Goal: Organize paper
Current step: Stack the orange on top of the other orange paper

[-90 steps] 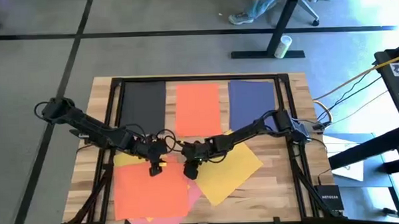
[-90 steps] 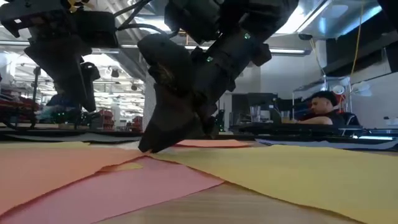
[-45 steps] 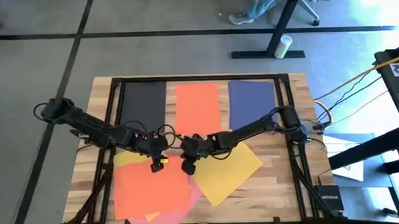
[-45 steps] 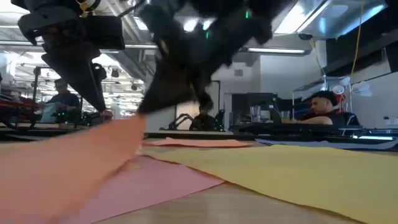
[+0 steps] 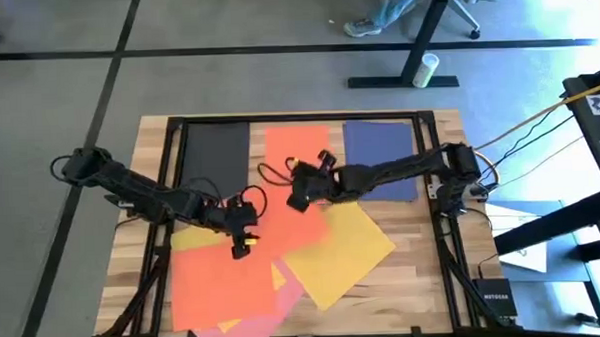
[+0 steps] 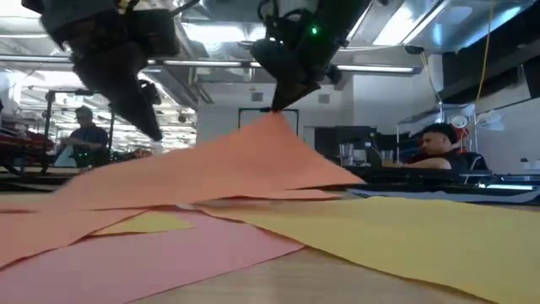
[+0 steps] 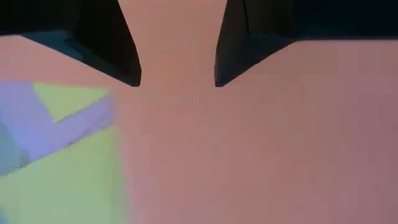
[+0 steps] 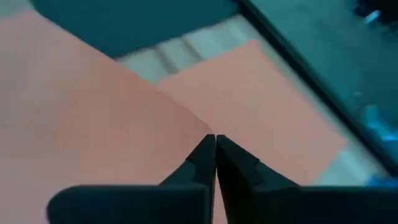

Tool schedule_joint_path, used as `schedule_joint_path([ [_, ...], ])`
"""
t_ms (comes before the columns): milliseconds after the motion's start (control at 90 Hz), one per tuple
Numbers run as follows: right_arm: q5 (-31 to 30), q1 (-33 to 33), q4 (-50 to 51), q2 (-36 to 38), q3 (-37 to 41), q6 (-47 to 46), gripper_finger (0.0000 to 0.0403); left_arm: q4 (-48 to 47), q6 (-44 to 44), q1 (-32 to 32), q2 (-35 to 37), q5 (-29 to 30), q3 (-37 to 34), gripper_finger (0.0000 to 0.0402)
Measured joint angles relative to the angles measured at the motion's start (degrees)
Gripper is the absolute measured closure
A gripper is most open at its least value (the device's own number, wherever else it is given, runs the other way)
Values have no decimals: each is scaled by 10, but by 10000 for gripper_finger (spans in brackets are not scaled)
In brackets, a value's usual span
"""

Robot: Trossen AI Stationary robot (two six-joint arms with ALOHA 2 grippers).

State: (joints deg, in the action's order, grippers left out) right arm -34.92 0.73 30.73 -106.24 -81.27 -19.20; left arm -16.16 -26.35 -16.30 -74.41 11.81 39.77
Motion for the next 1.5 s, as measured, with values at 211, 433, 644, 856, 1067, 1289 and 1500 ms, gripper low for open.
schedule_joint_path([
  [211,-51,-56,59,-1,-42,58,403,3,20,28,0,16,0,210],
  [433,-107,-55,114,-1,-83,206,403,-1,41,61,0,59,0,210],
  [644,-94,-77,105,-1,-86,513,403,-14,29,56,0,58,0,210],
  [856,-81,-87,46,-1,-86,804,403,-19,31,51,0,59,0,210],
  [1067,-80,-71,0,-1,-87,925,403,-56,25,51,0,59,0,210],
  [1289,-91,-46,10,-1,-86,1089,403,-60,31,51,0,59,0,210],
  [1500,-106,-55,-17,-9,-26,1212,403,-58,63,79,0,61,0,210],
])
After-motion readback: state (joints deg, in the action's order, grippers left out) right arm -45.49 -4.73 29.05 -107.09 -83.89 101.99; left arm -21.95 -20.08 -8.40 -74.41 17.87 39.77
